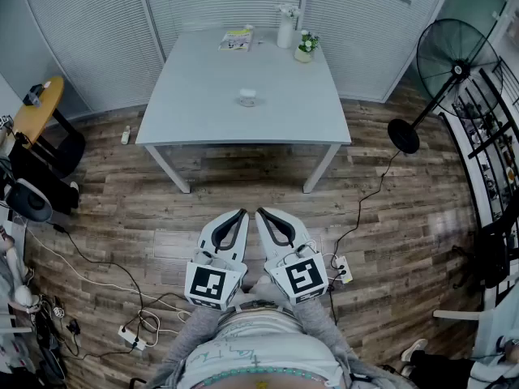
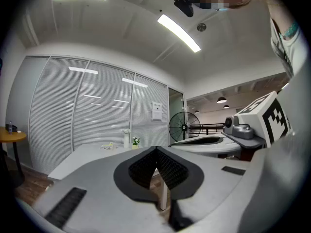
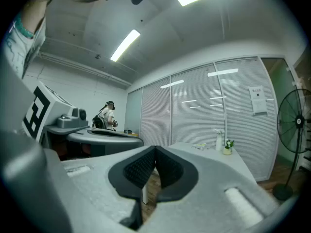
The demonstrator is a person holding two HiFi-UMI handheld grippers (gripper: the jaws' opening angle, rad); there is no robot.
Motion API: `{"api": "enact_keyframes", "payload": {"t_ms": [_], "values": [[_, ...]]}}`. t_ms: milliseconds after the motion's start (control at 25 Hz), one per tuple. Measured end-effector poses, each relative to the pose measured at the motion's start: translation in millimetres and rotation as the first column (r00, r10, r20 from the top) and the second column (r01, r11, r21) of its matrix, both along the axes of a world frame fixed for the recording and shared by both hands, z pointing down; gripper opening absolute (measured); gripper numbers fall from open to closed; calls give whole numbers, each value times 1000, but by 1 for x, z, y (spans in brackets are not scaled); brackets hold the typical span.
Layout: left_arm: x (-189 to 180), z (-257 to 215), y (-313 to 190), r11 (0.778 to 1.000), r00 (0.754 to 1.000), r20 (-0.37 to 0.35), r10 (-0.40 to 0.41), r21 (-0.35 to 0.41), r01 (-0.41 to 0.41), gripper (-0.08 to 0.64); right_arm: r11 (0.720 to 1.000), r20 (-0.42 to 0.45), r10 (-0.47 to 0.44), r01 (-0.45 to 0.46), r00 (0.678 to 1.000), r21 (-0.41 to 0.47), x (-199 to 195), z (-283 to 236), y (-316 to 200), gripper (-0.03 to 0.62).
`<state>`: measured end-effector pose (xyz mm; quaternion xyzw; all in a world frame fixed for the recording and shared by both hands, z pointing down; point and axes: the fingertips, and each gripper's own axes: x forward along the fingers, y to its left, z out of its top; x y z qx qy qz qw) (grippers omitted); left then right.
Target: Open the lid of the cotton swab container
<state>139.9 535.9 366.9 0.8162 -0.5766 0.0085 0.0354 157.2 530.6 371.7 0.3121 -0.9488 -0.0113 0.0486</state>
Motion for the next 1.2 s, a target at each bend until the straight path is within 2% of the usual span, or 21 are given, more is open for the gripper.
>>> {"api": "enact_keyframes", "payload": {"t_ms": [720, 1040, 1200], "values": [[13, 11, -11, 999, 999, -16, -45, -12, 45, -2, 1000, -3, -24, 24, 1000, 0, 18, 7, -12, 0], [0, 13, -36, 999, 999, -22, -49, -19, 49, -2, 1000, -7, -11, 11, 1000, -10, 10, 10, -37, 0], [-14, 14, -66, 999, 999, -30, -31, -10, 30, -2, 1000, -15, 6, -6, 1000, -15, -3, 13, -64, 0]]}}
